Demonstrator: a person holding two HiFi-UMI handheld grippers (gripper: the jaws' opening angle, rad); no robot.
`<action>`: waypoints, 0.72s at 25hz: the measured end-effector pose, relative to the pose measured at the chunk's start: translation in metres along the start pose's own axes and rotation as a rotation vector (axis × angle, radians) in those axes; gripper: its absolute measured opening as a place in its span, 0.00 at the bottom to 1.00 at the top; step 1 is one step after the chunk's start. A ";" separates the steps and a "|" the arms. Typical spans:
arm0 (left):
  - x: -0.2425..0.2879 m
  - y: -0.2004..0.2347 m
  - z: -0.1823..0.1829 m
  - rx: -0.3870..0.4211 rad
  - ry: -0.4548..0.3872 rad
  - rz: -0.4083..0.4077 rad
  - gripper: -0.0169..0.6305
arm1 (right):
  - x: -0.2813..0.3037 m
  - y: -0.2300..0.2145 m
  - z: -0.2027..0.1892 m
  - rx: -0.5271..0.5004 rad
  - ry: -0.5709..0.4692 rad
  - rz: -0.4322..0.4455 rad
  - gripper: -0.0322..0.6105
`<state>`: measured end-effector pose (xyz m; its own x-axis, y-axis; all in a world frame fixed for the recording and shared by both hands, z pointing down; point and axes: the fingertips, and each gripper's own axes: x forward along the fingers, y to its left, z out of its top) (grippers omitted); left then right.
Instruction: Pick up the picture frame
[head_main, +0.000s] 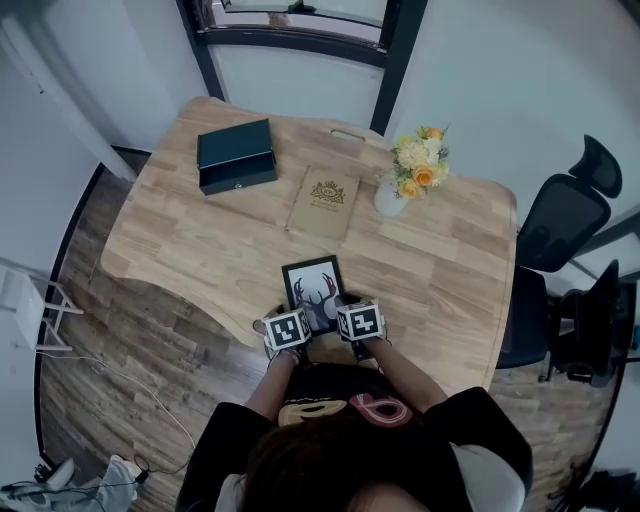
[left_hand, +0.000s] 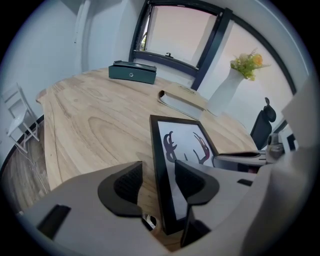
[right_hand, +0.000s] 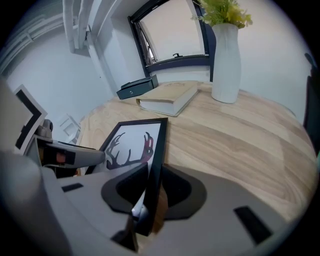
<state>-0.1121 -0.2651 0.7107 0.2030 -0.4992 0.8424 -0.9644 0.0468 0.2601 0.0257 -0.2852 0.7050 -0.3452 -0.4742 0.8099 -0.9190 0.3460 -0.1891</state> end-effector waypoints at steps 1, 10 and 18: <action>0.000 0.000 0.000 0.003 0.001 0.001 0.35 | 0.000 0.000 0.000 0.005 0.001 -0.004 0.20; -0.001 0.004 0.000 -0.050 -0.007 -0.024 0.23 | 0.002 0.010 -0.002 0.021 0.020 0.000 0.20; -0.002 0.007 0.002 -0.095 -0.016 -0.080 0.18 | 0.002 0.010 -0.003 0.023 0.027 -0.009 0.19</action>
<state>-0.1197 -0.2653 0.7097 0.2751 -0.5182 0.8098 -0.9248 0.0876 0.3702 0.0161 -0.2803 0.7061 -0.3316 -0.4554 0.8263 -0.9263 0.3232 -0.1936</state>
